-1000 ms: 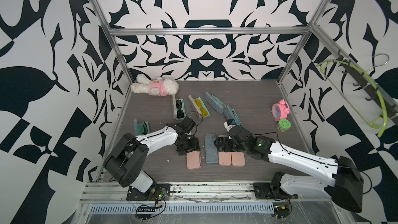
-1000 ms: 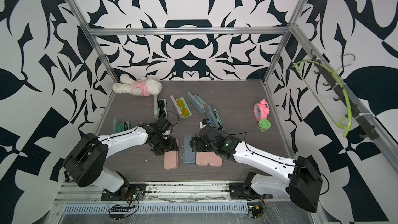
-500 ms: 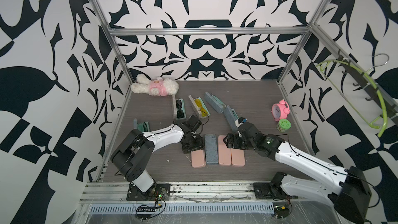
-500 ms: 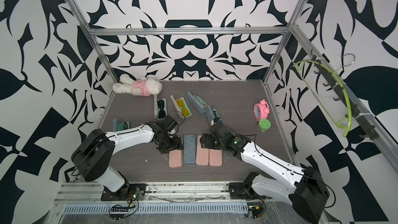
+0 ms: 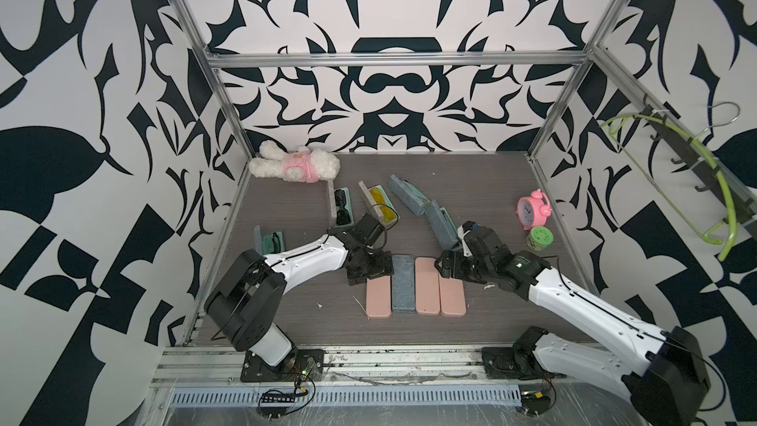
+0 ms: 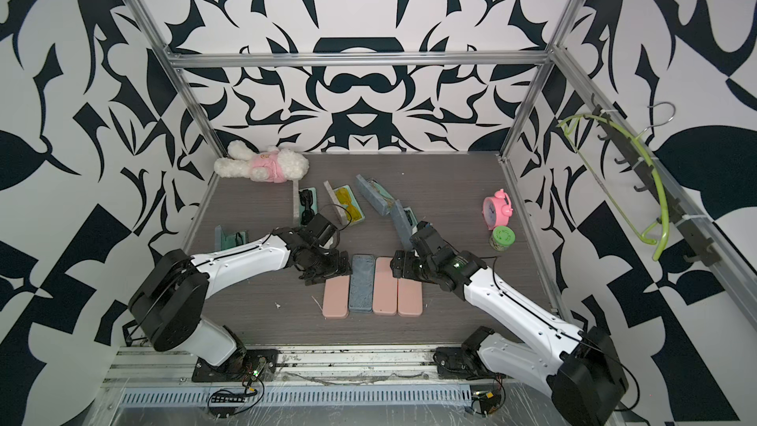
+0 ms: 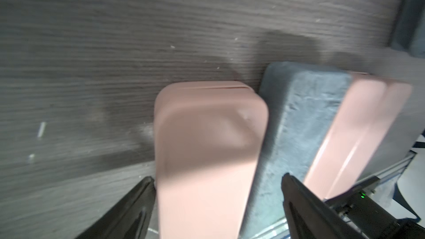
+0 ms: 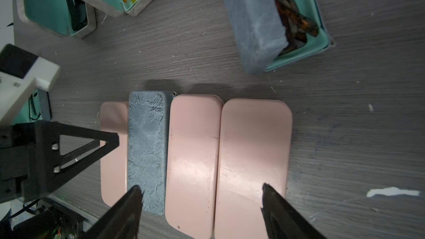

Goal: Close the glasses case
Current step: Move the glasses case to the center of the board, then adjust the glasses case at the center of the board.

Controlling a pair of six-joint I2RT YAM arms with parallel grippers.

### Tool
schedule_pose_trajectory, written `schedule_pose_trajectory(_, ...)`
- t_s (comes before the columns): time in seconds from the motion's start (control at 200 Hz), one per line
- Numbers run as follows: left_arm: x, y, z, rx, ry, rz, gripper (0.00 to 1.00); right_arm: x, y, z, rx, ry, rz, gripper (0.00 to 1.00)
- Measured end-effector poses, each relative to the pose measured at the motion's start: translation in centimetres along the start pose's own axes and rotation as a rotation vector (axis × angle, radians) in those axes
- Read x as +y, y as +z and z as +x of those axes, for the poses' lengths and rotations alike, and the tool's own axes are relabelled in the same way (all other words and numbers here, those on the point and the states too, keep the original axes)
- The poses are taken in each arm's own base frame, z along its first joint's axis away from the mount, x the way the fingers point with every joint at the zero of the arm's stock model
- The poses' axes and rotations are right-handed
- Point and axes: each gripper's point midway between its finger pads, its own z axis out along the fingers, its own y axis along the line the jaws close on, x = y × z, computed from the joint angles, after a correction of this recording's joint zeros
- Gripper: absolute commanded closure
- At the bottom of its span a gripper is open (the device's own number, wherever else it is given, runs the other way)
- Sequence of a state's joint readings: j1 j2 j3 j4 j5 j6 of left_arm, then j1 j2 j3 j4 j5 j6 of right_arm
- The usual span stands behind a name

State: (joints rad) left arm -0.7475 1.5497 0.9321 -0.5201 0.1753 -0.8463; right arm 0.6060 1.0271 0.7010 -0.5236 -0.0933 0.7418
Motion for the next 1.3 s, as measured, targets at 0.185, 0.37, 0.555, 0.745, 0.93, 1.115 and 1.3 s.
schedule_pose_trajectory(0.185, -2.3, -3.8, -1.5, -0.097, 0.021, 0.065, 0.08, -1.9, -1.2, -2.7, -0.037, 0.09, 0.005, 0.2)
schedule_pose_trajectory(0.37, -6.0, -8.0, -3.6, -0.199, 0.06, 0.15, 0.08, -3.7, -1.6, -5.5, -0.051, 0.166, 0.011, 0.24)
schedule_pose_trajectory(0.555, -9.7, -10.5, -5.7, -0.25, 0.107, 0.224, 0.1, -5.8, -1.2, -7.9, -0.043, 0.237, 0.008, 0.3)
schedule_pose_trajectory(0.745, -13.5, -8.7, -7.9, -0.221, 0.148, 0.258, 0.14, -7.4, 0.3, -10.0, -0.019, 0.279, 0.005, 0.39)
schedule_pose_trajectory(0.93, -16.5, -5.8, -9.1, -0.17, 0.183, 0.283, 0.22, -7.4, 2.3, -11.5, 0.011, 0.268, -0.006, 0.5)
schedule_pose_trajectory(1.115, -18.4, -3.6, -10.0, -0.136, 0.194, 0.307, 0.26, -8.2, 4.7, -12.3, 0.047, 0.262, 0.008, 0.52)
schedule_pose_trajectory(1.3, -19.7, -2.3, -10.7, -0.123, 0.205, 0.335, 0.29, -9.0, 6.6, -13.0, 0.058, 0.236, 0.029, 0.51)
